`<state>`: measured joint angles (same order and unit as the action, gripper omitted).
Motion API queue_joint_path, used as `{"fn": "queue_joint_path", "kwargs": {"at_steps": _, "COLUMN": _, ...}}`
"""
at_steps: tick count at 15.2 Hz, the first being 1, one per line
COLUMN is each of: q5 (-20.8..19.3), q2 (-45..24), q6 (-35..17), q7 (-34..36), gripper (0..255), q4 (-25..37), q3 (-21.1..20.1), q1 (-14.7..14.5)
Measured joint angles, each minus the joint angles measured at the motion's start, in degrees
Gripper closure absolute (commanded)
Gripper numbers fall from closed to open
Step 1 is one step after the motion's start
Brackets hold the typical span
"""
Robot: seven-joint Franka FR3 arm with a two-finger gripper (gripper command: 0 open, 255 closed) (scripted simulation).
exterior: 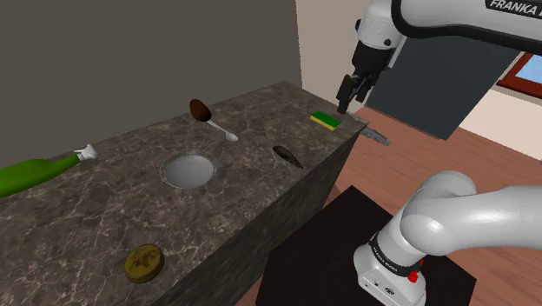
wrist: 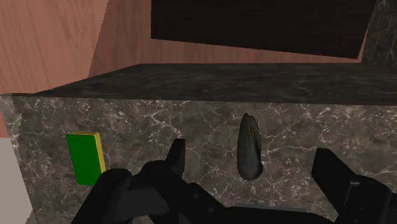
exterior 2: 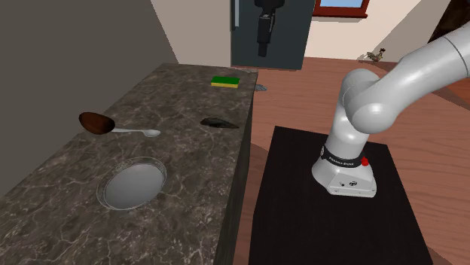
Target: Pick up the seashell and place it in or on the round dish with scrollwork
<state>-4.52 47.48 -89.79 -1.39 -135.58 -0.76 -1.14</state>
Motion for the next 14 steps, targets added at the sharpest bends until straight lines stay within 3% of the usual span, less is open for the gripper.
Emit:
{"fn": "queue_joint_path", "kwargs": {"at_steps": 3, "q5": 0.05, "q2": -1.33, "q6": -2.26, "q7": 0.37, "gripper": 0, "q4": -1.19, "q3": -0.17, "q1": -0.05}}
{"fn": "queue_joint_path", "kwargs": {"at_steps": 14, "q5": 0.29, "q2": -15.97, "q6": -23.03, "q7": 4.60, "gripper": 0, "q4": -9.12, "q3": -2.63, "q1": -0.49}}
